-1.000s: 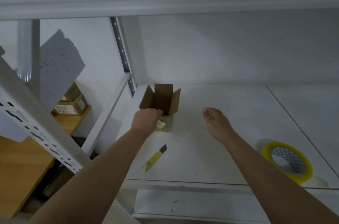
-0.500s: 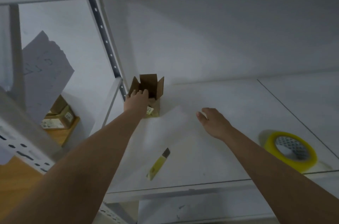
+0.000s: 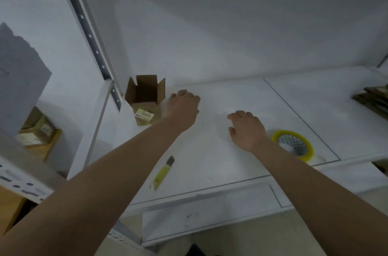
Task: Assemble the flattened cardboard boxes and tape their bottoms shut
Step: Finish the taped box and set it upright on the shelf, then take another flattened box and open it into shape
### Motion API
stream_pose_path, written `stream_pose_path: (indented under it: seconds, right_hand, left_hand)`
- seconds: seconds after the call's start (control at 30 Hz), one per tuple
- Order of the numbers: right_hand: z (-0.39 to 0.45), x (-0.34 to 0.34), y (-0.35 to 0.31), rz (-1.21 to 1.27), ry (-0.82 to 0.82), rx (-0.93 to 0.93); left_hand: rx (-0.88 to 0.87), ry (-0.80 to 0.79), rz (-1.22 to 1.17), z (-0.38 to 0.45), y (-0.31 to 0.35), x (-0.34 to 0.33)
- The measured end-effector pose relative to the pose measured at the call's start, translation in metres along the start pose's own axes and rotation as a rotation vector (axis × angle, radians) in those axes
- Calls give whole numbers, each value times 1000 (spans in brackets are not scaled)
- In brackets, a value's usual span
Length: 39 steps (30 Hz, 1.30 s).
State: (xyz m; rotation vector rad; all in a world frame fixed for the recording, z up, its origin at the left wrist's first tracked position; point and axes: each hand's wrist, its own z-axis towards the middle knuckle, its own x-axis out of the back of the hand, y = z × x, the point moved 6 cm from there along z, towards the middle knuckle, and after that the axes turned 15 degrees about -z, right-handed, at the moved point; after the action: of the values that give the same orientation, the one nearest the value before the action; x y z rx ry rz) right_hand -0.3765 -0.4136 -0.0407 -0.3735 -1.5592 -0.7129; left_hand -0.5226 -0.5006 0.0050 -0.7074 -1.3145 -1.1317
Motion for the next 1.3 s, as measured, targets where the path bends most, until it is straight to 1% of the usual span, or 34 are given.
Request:
stream_pose_path:
  seconds: [0.1, 0.17, 0.3, 0.43, 0.5, 0.57, 0.67, 0.8, 0.9, 1.0, 1.13, 1.3]
  right_hand:
    - [-21, -4, 27, -76, 0, -56]
    - [-32, -3, 46, -102, 12, -90]
    - [-55, -5, 95, -95, -4, -173]
    - [-73, -2, 155, -89, 17, -258]
    - [-81, 4, 188, -86, 53, -290]
    - [-88, 8, 222, -74, 94, -306]
    - [-104, 5, 283, -62, 139, -326]
    - [-129, -9, 376, -34, 177, -390]
    - [-150, -29, 439, 16, 138, -440]
    - [-166, -44, 500, 56, 119, -521]
    - [-177, -55, 569, 86, 108, -603]
    - [-177, -78, 617, 126, 82, -684]
  left_hand:
    - [-85, -51, -63, 3, 46, -15]
    - [-147, -87, -60, 5, 72, -19]
    - [-239, -84, -70, 23, 124, -21]
    - [-318, -118, -10, 39, 184, -28]
    - [-351, -105, 13, 54, 219, -27]
    - [-391, -57, 25, 70, 260, -26]
    - [-446, -25, 13, 92, 336, -41]
    - [-471, -57, -48, 124, 436, -72]
    - [-474, -92, -117, 147, 502, -90]
    - [-499, -87, -155, 172, 556, -104]
    - [-526, -107, -141, 204, 613, -118]
    - [-545, -114, -121, 246, 655, -134]
